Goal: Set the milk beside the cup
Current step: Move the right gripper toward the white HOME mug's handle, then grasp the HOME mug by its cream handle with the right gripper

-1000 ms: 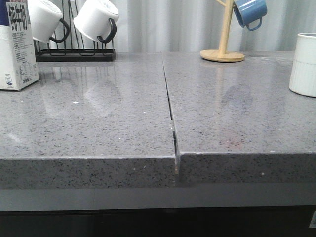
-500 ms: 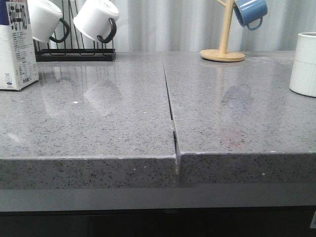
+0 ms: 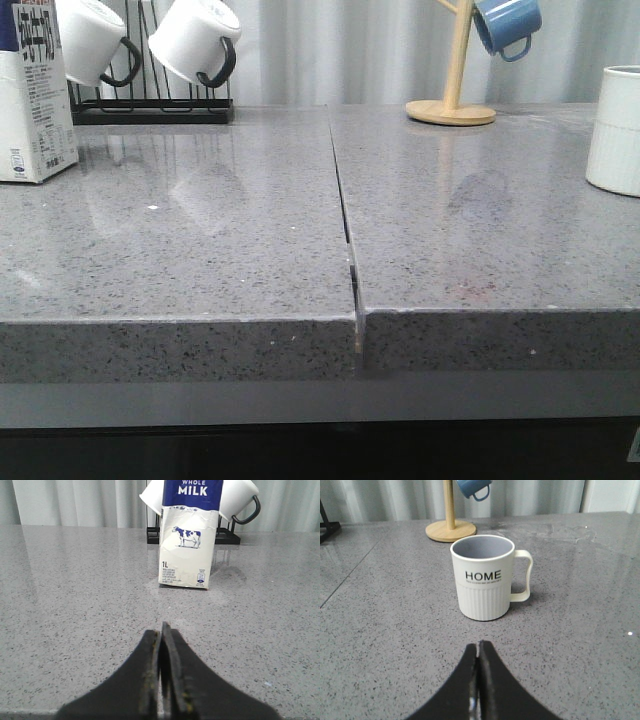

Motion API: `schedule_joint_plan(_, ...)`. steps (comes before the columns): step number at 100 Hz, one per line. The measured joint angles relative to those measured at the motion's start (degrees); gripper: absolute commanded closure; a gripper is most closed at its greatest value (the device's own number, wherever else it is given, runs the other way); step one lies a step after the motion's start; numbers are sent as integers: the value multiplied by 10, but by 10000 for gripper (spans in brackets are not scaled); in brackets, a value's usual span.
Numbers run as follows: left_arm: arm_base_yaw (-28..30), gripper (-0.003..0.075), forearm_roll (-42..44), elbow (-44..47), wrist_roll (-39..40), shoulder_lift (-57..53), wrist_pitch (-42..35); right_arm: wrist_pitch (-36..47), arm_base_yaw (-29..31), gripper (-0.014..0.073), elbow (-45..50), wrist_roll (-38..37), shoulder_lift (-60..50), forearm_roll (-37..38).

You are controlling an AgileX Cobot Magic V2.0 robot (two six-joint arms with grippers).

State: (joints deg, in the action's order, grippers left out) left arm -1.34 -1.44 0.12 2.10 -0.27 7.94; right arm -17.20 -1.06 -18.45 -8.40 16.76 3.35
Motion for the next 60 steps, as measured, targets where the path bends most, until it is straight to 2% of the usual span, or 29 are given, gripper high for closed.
schedule_joint_plan(24,0,741,0,0,0,0,0,2,0,638,-86,0,157,4)
schedule_joint_plan(34,0,741,0,0,0,0,0,28,0,497,-97,0,216,6)
schedule_joint_plan(46,0,741,0,0,0,0,0,76,0,240,-99,0,282,7)
schedule_joint_plan(52,0,741,0,0,0,0,0,97,0,178,-99,0,307,8)
schedule_joint_plan(60,0,741,0,0,0,0,0,136,0,170,-99,0,339,8)
